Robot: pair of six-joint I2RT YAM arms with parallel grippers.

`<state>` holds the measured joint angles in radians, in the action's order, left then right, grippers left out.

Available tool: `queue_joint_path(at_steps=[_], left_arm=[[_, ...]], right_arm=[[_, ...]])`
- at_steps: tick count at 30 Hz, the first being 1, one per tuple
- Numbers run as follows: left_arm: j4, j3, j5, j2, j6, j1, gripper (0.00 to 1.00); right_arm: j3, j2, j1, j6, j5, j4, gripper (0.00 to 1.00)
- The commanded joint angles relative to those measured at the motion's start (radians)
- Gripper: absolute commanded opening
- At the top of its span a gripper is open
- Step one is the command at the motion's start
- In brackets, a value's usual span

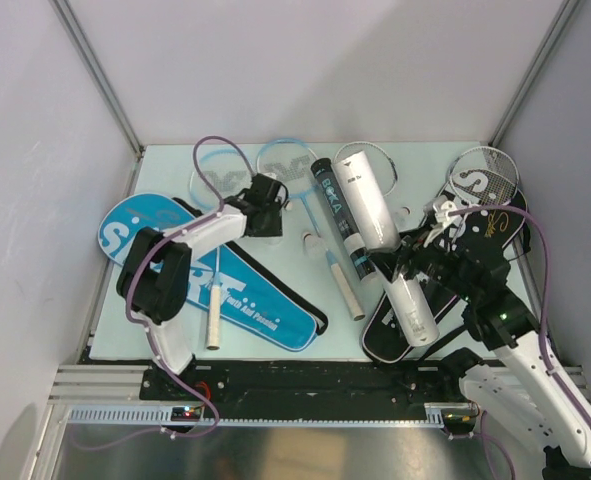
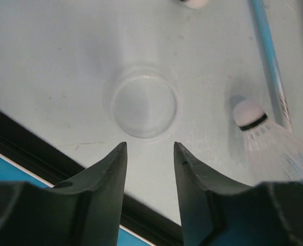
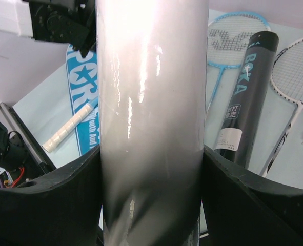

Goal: Pack up the badminton gear
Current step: Place the lid at the center of the board, then pick up the shuttlecock at the center of the board.

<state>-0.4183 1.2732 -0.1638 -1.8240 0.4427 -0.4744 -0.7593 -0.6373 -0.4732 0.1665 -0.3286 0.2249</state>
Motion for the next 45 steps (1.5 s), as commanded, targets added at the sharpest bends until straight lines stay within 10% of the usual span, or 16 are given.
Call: queue_joint_path(at_steps=[1, 12, 29, 34, 41, 45], left_arm=[[0.12, -0.051, -0.112, 0.113, -0.11, -0.128, 0.48], [0.422, -0.229, -0.039, 0.164, -0.159, -0.261, 0.59], [0.447, -0.168, -0.177, 0.016, -0.196, -0.326, 0.61], [0.434, -0.16, -0.273, 0.005, -0.19, -0.325, 0.49], [0.411, -0.164, -0.268, 0.076, -0.169, -0.321, 0.04], [0.345, -0.155, -0.234, 0.15, -0.13, -0.296, 0.0]], right_arm=[[-0.002, 0.074, 0.004, 0.04, 0.046, -0.037, 0.48], [-0.001, 0.186, 0.005, 0.069, 0.119, -0.005, 0.48], [-0.002, 0.201, 0.006, 0.086, 0.145, 0.014, 0.48], [-0.002, 0.196, 0.005, 0.086, 0.146, 0.029, 0.48], [0.043, 0.19, 0.006, 0.11, 0.117, 0.025, 0.48], [0.08, 0.195, 0.005, 0.145, 0.088, -0.002, 0.48]])
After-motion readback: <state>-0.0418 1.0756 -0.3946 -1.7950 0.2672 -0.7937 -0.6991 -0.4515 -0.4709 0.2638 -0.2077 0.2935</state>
